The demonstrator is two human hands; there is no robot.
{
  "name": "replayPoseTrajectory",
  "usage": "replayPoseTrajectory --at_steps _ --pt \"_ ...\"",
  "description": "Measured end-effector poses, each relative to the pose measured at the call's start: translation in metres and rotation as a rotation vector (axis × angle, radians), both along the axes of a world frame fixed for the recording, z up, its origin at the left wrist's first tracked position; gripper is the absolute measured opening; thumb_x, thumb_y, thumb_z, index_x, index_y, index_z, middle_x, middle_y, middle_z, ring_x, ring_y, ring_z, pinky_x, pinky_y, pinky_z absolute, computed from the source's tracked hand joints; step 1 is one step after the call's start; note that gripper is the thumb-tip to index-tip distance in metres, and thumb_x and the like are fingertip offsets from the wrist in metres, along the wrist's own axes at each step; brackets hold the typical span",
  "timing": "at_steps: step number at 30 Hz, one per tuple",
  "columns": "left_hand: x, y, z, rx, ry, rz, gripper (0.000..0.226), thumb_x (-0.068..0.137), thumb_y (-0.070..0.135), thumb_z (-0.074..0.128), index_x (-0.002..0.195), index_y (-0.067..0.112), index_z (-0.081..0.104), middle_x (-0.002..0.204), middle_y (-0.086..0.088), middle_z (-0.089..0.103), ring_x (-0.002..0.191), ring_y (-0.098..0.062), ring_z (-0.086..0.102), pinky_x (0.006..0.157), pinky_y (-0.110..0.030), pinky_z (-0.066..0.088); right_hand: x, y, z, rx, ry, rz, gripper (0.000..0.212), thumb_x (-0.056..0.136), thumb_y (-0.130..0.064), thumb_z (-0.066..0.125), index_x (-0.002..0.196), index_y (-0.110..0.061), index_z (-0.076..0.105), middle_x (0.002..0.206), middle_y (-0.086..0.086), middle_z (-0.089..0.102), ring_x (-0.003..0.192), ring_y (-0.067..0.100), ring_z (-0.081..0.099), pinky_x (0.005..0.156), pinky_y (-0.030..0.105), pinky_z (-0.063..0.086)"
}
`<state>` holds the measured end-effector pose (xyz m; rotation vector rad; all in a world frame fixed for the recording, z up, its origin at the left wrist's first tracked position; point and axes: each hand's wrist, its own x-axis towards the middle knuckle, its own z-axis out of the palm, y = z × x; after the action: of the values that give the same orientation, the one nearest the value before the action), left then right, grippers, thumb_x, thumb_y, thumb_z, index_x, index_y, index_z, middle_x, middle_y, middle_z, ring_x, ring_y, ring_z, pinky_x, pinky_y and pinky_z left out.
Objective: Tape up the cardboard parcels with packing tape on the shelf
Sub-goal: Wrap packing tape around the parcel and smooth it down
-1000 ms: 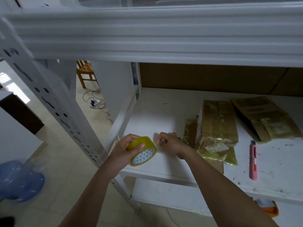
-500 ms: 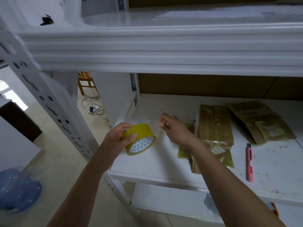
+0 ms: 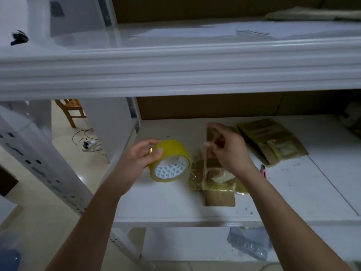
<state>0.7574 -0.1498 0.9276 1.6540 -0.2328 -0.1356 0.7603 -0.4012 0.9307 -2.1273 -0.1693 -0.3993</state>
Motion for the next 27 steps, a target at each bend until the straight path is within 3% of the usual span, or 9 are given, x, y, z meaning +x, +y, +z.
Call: replayPoseTrajectory --at_steps 3,5,7,11,14,19,23,27 --pt "0.009 -0.021 0.009 0.153 -0.087 0.041 0.029 0.073 0.039 0.079 0.098 0.028 0.071 0.099 0.009 0.073 0.098 -0.019 0.069 0.084 -0.031 0.053 -0.012 -0.028 0.0 0.112 -0.008 -0.165 0.041 0.085 -0.01 0.073 0.113 -0.032 0.052 0.072 -0.001 0.061 0.06 0.008 0.065 0.062 0.026 0.057" --pt "0.015 -0.031 0.005 0.375 -0.184 0.087 0.023 0.075 0.045 0.076 0.096 0.037 0.071 0.11 0.018 0.068 0.104 -0.013 0.064 0.09 -0.032 0.051 -0.02 -0.044 -0.004 0.172 0.01 -0.244 0.041 0.084 -0.014 0.075 0.11 -0.034 0.049 0.075 -0.003 0.06 0.062 0.004 0.065 0.058 0.017 0.053" --pt "0.016 -0.04 -0.001 0.454 -0.189 0.088 0.008 0.083 0.042 0.074 0.09 0.041 0.072 0.108 0.021 0.068 0.106 -0.005 0.06 0.092 -0.032 0.047 -0.027 -0.054 -0.011 0.212 0.044 -0.259 0.038 0.084 -0.015 0.075 0.112 -0.028 0.051 0.076 0.001 0.063 0.062 0.003 0.066 0.058 0.014 0.051" --pt "0.015 -0.059 -0.006 0.543 -0.187 0.062 0.008 0.086 0.041 0.07 0.088 0.035 0.075 0.092 0.027 0.067 0.092 0.011 0.056 0.077 -0.019 0.042 -0.036 -0.066 -0.025 0.285 0.075 -0.292 0.036 0.085 -0.013 0.074 0.114 -0.021 0.056 0.073 0.002 0.065 0.061 0.009 0.067 0.067 0.027 0.057" --pt "0.018 -0.067 -0.009 0.612 -0.197 0.033 0.011 0.087 0.043 0.068 0.093 0.036 0.075 0.093 0.031 0.064 0.092 0.012 0.054 0.075 -0.016 0.04 -0.038 -0.072 -0.033 0.316 0.075 -0.311 0.031 0.086 -0.012 0.073 0.111 -0.021 0.056 0.068 -0.001 0.064 0.061 0.012 0.068 0.069 0.032 0.058" --pt "0.022 -0.073 -0.011 0.671 -0.222 0.006 0.005 0.088 0.041 0.068 0.085 0.043 0.07 0.093 0.031 0.064 0.093 0.015 0.052 0.075 -0.01 0.035 -0.038 -0.076 -0.043 0.374 0.112 -0.31 0.028 0.087 -0.012 0.071 0.111 -0.018 0.057 0.067 -0.002 0.064 0.062 0.014 0.069 0.067 0.027 0.055" --pt "0.025 -0.079 -0.013 0.707 -0.24 -0.009 0.003 0.089 0.042 0.067 0.086 0.042 0.069 0.094 0.028 0.063 0.092 0.01 0.053 0.078 -0.023 0.041 -0.035 -0.08 -0.048 0.399 0.124 -0.331 0.028 0.087 -0.013 0.071 0.11 -0.02 0.057 0.071 0.002 0.065 0.062 0.014 0.069 0.067 0.024 0.054" --pt "0.032 -0.083 -0.018 0.787 -0.225 -0.01 0.009 0.086 0.047 0.068 0.089 0.039 0.07 0.099 0.022 0.066 0.091 0.003 0.058 0.079 -0.027 0.046 -0.031 -0.084 -0.061 0.461 0.195 -0.339 0.027 0.087 -0.011 0.071 0.111 -0.018 0.058 0.07 0.003 0.064 0.062 0.014 0.069 0.065 0.018 0.054"
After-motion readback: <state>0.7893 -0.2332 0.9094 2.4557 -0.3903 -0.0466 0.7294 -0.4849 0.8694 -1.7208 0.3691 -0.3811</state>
